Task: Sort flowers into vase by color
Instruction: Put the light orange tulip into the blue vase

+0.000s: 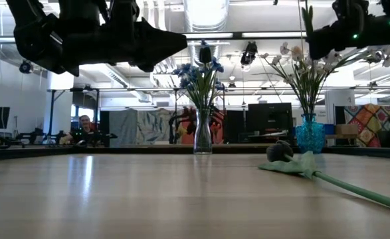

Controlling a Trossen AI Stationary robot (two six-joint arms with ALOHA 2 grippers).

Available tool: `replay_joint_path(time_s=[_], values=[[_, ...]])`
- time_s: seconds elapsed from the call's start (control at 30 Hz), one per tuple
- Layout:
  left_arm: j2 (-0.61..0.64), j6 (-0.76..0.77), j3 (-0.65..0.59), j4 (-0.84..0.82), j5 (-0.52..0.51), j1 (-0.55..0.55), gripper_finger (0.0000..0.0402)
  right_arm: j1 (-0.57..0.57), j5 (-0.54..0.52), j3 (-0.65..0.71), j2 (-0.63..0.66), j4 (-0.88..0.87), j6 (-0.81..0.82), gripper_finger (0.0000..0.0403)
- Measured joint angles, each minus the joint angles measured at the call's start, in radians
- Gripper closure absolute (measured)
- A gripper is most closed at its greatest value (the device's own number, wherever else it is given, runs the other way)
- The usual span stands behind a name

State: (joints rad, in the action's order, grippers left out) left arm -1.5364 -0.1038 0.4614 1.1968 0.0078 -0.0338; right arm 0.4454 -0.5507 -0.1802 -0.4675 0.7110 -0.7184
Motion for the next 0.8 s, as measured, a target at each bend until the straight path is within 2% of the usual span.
replay_joint_path(time_s=[0.17, 0.8], values=[[0.000, -0.010, 0.000, 0.000, 0.000, 0.000, 0.0293, 0.076, 0.078, 0.000, -0.039, 0.013, 0.063, 0.0390], [0.000, -0.012, 0.000, 0.000, 0.000, 0.000, 0.0293, 0.254, 0.141, 0.000, -0.229, 0.170, 0.104, 0.0390]])
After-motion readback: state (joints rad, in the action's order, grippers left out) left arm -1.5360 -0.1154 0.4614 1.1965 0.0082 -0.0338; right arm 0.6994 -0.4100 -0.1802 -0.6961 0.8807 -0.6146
